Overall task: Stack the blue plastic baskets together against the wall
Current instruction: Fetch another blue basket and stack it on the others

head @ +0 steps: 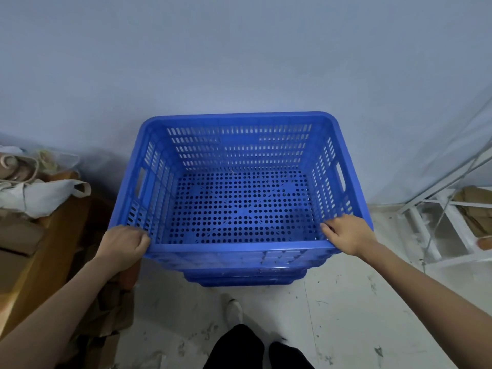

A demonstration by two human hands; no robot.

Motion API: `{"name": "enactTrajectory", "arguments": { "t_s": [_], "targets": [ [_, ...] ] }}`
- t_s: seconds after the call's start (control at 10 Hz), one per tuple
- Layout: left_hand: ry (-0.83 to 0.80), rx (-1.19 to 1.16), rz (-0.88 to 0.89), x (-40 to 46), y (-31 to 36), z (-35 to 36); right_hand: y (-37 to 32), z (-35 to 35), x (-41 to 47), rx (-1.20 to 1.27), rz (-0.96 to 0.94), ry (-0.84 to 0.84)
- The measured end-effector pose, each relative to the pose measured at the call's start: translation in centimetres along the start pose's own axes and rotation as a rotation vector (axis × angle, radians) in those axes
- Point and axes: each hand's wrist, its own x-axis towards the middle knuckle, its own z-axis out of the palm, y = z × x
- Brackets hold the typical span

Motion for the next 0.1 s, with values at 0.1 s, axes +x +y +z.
{"name": "enactTrajectory", "arguments": {
  "t_s": [0.1],
  "targets": [
    [-0.147,-0.007,-0.020,2.54,0.43,-0.72,-0.15,-0.13,0.98,0.087,0.083,-0.152]
  ]
}}
